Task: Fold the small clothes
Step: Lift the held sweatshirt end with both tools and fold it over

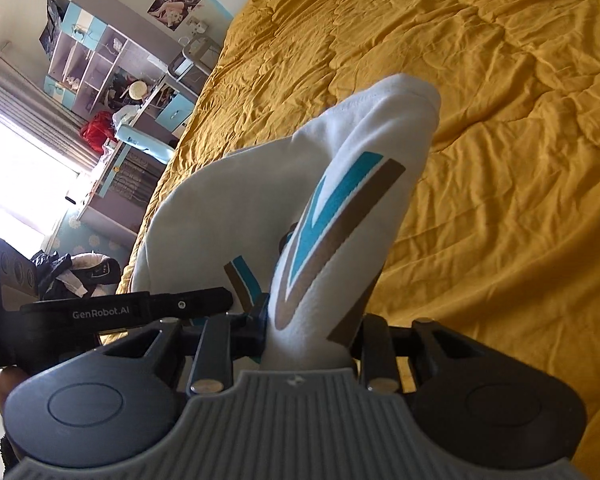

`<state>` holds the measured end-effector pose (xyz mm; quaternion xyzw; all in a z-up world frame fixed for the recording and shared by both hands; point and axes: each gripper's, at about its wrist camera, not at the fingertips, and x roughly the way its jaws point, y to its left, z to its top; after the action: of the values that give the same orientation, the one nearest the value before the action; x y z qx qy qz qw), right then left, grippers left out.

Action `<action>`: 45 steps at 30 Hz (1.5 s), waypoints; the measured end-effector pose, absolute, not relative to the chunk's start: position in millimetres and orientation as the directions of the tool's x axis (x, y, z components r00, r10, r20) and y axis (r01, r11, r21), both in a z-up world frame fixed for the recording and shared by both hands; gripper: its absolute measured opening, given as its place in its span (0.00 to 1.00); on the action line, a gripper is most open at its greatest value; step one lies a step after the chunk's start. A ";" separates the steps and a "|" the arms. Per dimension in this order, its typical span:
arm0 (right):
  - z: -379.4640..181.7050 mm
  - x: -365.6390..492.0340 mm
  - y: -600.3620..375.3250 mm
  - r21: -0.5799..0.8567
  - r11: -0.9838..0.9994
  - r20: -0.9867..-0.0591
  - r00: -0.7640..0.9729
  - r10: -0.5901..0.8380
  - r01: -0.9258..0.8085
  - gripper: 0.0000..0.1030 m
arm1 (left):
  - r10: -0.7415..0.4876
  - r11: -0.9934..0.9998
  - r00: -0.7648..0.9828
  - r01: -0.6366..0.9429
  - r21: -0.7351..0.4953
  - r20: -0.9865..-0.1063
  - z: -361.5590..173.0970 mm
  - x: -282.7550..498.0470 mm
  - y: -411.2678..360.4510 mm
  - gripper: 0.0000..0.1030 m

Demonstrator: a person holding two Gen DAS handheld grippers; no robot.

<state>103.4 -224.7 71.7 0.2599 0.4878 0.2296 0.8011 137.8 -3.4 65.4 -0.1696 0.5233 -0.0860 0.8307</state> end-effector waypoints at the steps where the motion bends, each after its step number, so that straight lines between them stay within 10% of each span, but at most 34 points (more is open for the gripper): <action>1: 75.1 102.2 -239.0 0.640 0.762 -0.662 0.430 0.614 -0.102 0.22 | -0.328 0.926 0.435 -0.026 -0.376 -0.839 66.1 139.1 -15.4 0.25; 23: 83.4 106.2 -473.7 0.531 0.847 -0.715 0.557 0.424 0.036 0.21 | -0.617 0.780 0.310 0.124 -0.613 -0.723 18.7 202.4 -208.4 0.25; 35: -19.0 156.4 -509.0 0.565 0.820 -0.738 0.501 0.452 0.094 0.22 | -0.622 0.783 0.261 0.177 -0.596 -0.739 -61.1 232.2 -218.9 0.25; 45: -74.8 118.7 -573.7 0.729 0.657 -0.621 0.588 0.518 0.192 0.33 | -0.793 0.606 0.217 0.196 -0.771 -0.569 -110.8 232.5 -160.8 0.34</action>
<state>118.7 -573.7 -74.8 0.4016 0.4420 0.1023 0.7955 232.5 -160.8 -110.8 -0.2845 0.5250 -0.3406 0.7263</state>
